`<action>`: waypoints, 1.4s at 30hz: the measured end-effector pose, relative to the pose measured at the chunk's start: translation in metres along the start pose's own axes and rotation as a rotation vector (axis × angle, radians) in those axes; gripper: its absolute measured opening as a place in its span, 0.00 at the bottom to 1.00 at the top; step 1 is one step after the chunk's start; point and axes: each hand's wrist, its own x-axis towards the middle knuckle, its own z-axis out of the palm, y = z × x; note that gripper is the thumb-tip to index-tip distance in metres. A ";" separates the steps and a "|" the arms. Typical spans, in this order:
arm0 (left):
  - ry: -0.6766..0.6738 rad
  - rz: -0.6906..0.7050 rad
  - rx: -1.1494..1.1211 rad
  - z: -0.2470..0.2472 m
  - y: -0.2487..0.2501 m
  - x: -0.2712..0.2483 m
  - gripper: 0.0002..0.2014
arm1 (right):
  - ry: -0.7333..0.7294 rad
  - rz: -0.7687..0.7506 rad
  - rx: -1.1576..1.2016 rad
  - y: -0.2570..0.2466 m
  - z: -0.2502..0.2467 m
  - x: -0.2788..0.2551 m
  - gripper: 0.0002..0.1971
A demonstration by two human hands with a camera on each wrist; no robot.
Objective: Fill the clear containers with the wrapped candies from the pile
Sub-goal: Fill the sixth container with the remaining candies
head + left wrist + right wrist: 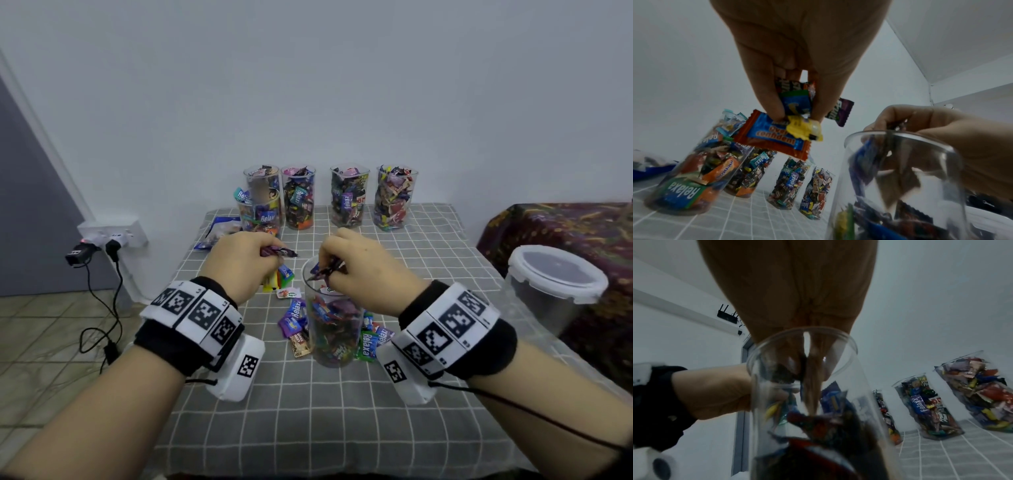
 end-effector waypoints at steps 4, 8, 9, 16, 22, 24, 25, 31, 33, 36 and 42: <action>0.013 0.005 -0.009 -0.002 0.005 0.000 0.09 | 0.025 0.047 0.029 0.004 0.000 -0.007 0.07; 0.043 0.019 -0.044 -0.006 0.010 0.002 0.09 | 0.137 0.155 0.247 0.019 0.006 -0.020 0.26; 0.053 0.022 -0.064 -0.007 0.011 0.003 0.09 | 0.105 0.208 0.342 0.022 0.008 -0.023 0.35; 0.153 0.074 -0.251 -0.016 0.037 0.011 0.09 | -0.039 0.374 0.760 0.034 0.032 -0.037 0.58; 0.088 0.150 -0.276 -0.002 0.056 0.009 0.11 | -0.018 0.379 0.792 0.034 0.039 -0.038 0.41; 0.028 0.150 -0.291 0.007 0.059 0.007 0.10 | -0.009 0.369 0.816 0.034 0.039 -0.038 0.39; -0.005 0.146 -0.281 0.012 0.060 0.005 0.11 | 0.001 0.358 0.836 0.034 0.039 -0.039 0.38; -0.110 0.174 -0.149 0.024 0.061 -0.003 0.10 | 0.022 0.326 0.852 0.034 0.038 -0.038 0.35; -0.125 0.172 -0.134 0.024 0.061 -0.003 0.11 | 0.014 0.327 0.838 0.033 0.038 -0.039 0.35; -0.165 0.173 -0.120 0.022 0.062 -0.003 0.13 | 0.015 0.321 0.850 0.033 0.037 -0.039 0.35; -0.188 0.184 -0.145 0.019 0.064 -0.004 0.13 | -0.036 0.338 0.841 0.034 0.035 -0.038 0.37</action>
